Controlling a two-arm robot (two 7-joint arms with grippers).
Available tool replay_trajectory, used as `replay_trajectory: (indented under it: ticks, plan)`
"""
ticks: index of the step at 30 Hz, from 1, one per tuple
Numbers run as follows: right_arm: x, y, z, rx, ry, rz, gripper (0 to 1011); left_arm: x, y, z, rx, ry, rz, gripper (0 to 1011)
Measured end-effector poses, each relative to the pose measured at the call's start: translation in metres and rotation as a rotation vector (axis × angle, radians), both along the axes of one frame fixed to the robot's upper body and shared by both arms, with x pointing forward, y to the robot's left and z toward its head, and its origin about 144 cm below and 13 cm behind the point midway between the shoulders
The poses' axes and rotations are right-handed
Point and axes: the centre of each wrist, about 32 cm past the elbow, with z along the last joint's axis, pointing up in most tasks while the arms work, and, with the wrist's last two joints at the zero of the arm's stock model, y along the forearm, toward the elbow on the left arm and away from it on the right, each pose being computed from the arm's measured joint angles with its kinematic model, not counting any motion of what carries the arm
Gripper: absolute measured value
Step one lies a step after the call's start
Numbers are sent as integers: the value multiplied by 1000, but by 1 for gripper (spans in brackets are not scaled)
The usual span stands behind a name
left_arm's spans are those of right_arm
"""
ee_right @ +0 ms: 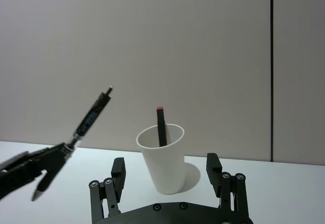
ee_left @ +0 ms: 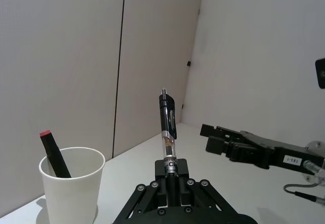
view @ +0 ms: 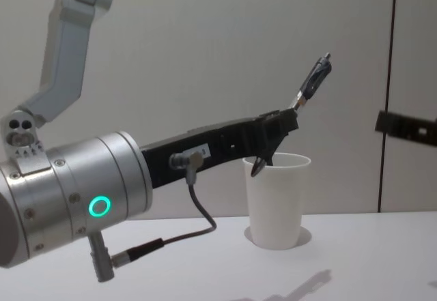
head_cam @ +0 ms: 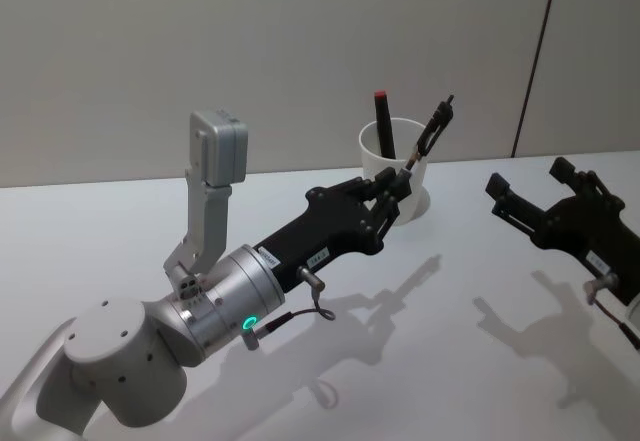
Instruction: Place the pen into the pen holder.
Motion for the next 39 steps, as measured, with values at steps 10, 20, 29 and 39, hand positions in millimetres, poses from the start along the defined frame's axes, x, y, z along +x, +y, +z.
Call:
replay_trajectory:
  ticks: [10,20,29,39]
  plan:
    - [-8,-7,16,144,51,73,1001,0,0,0,0,1,-1,135]
    - [-11,-9,31,312,124,159,1002,0,0,0,0,1,-1,135]
    - [-6,-3,43,464,202,211,1002,0,0,0,0,1,-1,135]
    - [1,13,51,565,268,198,1001,0,0,0,0,1,-1,136]
